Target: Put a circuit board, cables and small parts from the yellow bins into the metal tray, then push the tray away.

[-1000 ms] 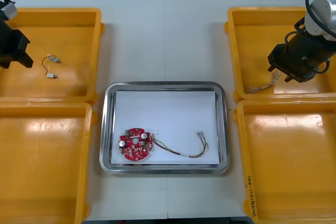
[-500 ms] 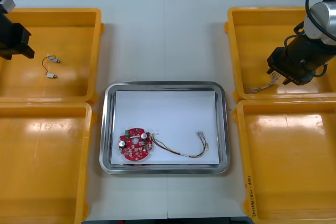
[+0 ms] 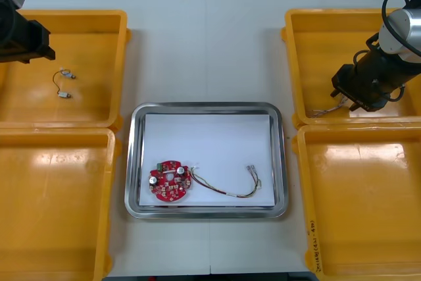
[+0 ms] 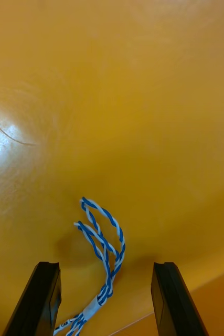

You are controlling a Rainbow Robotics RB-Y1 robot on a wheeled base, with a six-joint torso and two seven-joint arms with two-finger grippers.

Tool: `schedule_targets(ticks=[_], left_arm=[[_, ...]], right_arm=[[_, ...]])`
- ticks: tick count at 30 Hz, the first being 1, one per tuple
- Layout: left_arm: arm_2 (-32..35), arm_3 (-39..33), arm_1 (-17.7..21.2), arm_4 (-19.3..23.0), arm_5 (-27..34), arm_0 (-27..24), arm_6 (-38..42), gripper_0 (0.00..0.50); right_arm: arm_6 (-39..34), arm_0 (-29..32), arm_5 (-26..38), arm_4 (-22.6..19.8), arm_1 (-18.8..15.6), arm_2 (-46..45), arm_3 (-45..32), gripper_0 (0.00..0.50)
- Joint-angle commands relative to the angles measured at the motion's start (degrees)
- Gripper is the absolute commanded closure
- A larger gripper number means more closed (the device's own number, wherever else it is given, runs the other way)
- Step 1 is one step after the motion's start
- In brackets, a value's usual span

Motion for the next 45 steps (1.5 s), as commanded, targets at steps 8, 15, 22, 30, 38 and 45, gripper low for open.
schedule_targets(ticks=[8,15,22,30,38,45], left_arm=[[-0.4,5.3,-4.8,-3.3,-7.2,-4.0,-3.0,0.000],[-3.4,9.0,-5.2,-4.7,-11.5,-4.2,-4.3,0.000],[-5.3,12.0,-5.8,-4.7,-16.4,-4.4,-4.8,0.000],[-5.4,14.3,-7.5,-5.4,-18.0,-4.3,-5.3,0.000],[-5.4,16.8,-9.1,-6.6,-19.4,-4.3,-5.6,0.000],[-5.4,18.7,-9.9,-7.6,-21.1,-4.3,-6.1,0.000]], right_arm=[[-1.0,-2.4,-0.8,-0.7,0.2,-1.2,1.0,0.000],[-1.3,-2.4,-2.0,-0.7,0.2,0.6,1.3,0.001],[-0.7,-2.4,-3.2,-1.6,0.3,0.8,2.9,0.256],[-0.6,-2.4,-3.5,-1.8,0.3,1.4,3.1,0.500],[0.1,-2.8,-3.6,-1.2,0.2,0.9,3.0,0.500],[1.4,-4.2,-3.6,0.1,-0.1,-1.0,2.9,0.500]])
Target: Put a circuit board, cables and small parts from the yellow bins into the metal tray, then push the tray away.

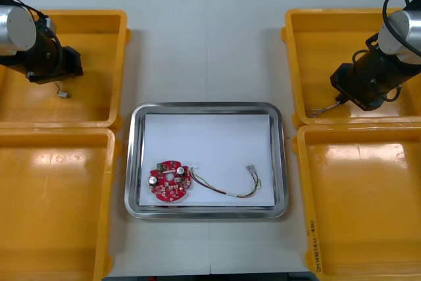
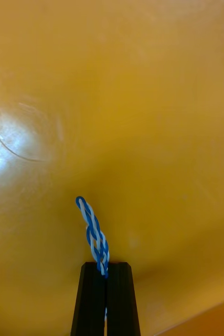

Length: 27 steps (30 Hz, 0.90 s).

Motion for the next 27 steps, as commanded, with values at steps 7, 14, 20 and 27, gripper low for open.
schedule_targets(ticks=[7,14,20,27], left_arm=[[-0.1,1.8,-1.4,-2.1,-2.0,-3.2,-6.3,0.000],[-0.1,1.8,-1.7,-2.6,-1.9,-3.2,-6.2,0.493],[-0.1,1.6,-1.6,-2.3,1.5,-4.3,-6.2,0.500],[1.7,-2.9,0.3,-1.3,10.4,-6.0,-5.3,0.500]], right_arm=[[3.3,-4.2,-0.5,3.4,-1.9,-1.6,0.0,0.500],[4.4,-4.2,-1.9,5.7,-3.2,-1.7,0.2,0.500],[4.7,-4.2,-3.9,7.4,-3.8,-1.7,0.3,0.500],[5.1,-4.2,-6.8,10.7,-3.6,-1.8,1.1,0.500]])
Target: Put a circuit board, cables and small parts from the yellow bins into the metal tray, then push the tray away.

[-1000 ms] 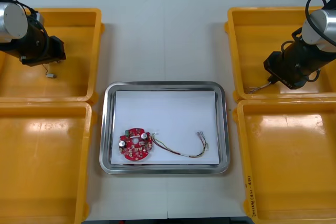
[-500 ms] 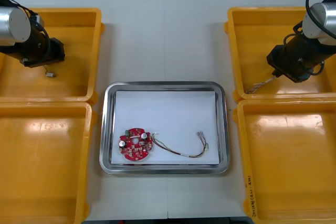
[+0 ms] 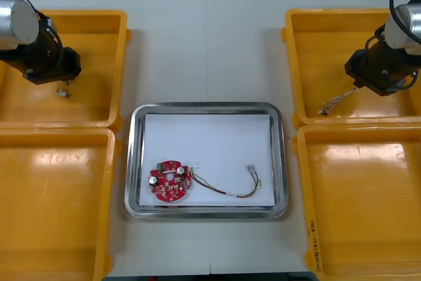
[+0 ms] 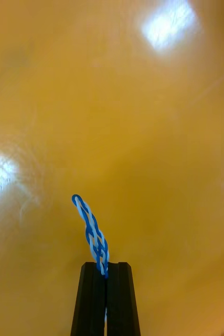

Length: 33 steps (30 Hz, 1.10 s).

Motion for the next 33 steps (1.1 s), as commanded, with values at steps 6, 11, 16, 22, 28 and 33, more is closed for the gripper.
schedule_targets(ticks=[6,11,16,22,28,33], left_arm=[[4.2,-10.6,3.0,1.6,13.1,-3.4,-4.3,0.500],[5.5,-15.8,5.3,3.6,20.5,-3.4,-3.5,0.500],[5.7,-18.8,8.5,7.7,24.8,-3.4,-2.4,0.500],[5.7,-22.3,13.4,14.1,28.8,-3.5,-0.7,0.500],[6.5,-24.1,16.4,18.3,32.0,-4.2,0.6,0.500],[6.5,-24.3,17.4,19.6,35.1,-6.4,1.6,0.500]], right_arm=[[2.7,-2.8,-6.3,1.2,-1.8,-1.7,4.6,0.500],[2.6,-2.7,-6.5,0.8,-1.6,-1.7,4.8,0.500],[2.3,-2.8,-6.5,0.3,-1.5,-1.7,4.8,0.307],[2.3,-2.9,-5.7,-0.3,-1.5,-2.7,4.8,0.077],[2.8,-4.8,-0.8,-0.8,-1.5,-4.6,4.8,0.031],[3.1,-5.8,3.3,-1.5,-1.5,-4.8,4.8,0.004]])
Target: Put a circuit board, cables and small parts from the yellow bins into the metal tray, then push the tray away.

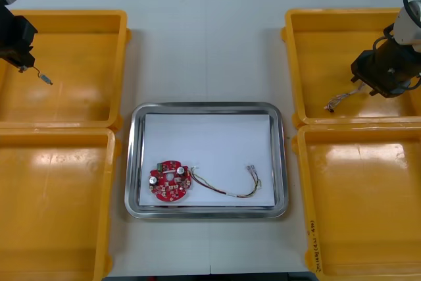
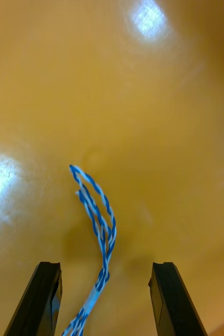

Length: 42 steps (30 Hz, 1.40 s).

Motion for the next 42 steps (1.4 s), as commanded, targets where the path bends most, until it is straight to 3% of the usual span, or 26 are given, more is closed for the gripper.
schedule_targets(ticks=[1,7,14,24,26,27,29,31,38,42], left_arm=[[1.8,-1.6,3.6,1.3,2.1,-5.7,1.9,0.500],[1.8,-1.6,4.2,3.0,2.1,-8.3,3.1,0.500],[1.8,-2.4,4.5,8.1,2.1,-9.1,7.2,0.500],[1.8,-3.4,5.2,9.0,2.1,-9.1,8.4,0.478],[1.8,-3.5,5.2,8.9,2.1,-9.1,8.3,0.425],[1.7,-3.5,5.2,8.9,2.1,-9.1,8.3,0.358],[1.8,-3.4,5.1,8.5,2.1,-9.1,8.4,0.116],[1.7,-3.5,5.2,8.2,2.1,-9.1,8.5,0.003],[1.2,-3.4,5.2,7.2,2.1,-8.9,8.5,0.000],[-0.4,-3.4,5.0,3.8,2.1,-7.1,8.4,0.000]], right_arm=[[3.2,-3.9,2.6,-1.2,-1.5,-1.5,-0.3,0.004],[4.4,-3.8,3.8,-2.6,-0.9,-1.2,-0.3,0.002],[5.2,-3.6,6.6,-3.5,0.3,-1.1,0.1,0.004],[6.3,-3.7,5.7,-4.9,1.3,-1.0,3.0,0.003],[6.6,-3.6,5.2,-4.9,1.4,-1.0,3.6,0.004],[6.7,-3.6,5.2,-4.9,1.5,-0.9,3.7,0.004],[6.8,-3.6,4.9,-4.9,1.6,-0.7,3.7,0.002],[6.8,-3.6,4.8,-4.9,1.7,-0.7,3.7,0.002],[6.8,-3.6,3.3,-4.9,2.7,-0.4,5.0,0.004],[7.0,-3.6,2.5,-4.8,2.8,0.2,5.8,0.004]])
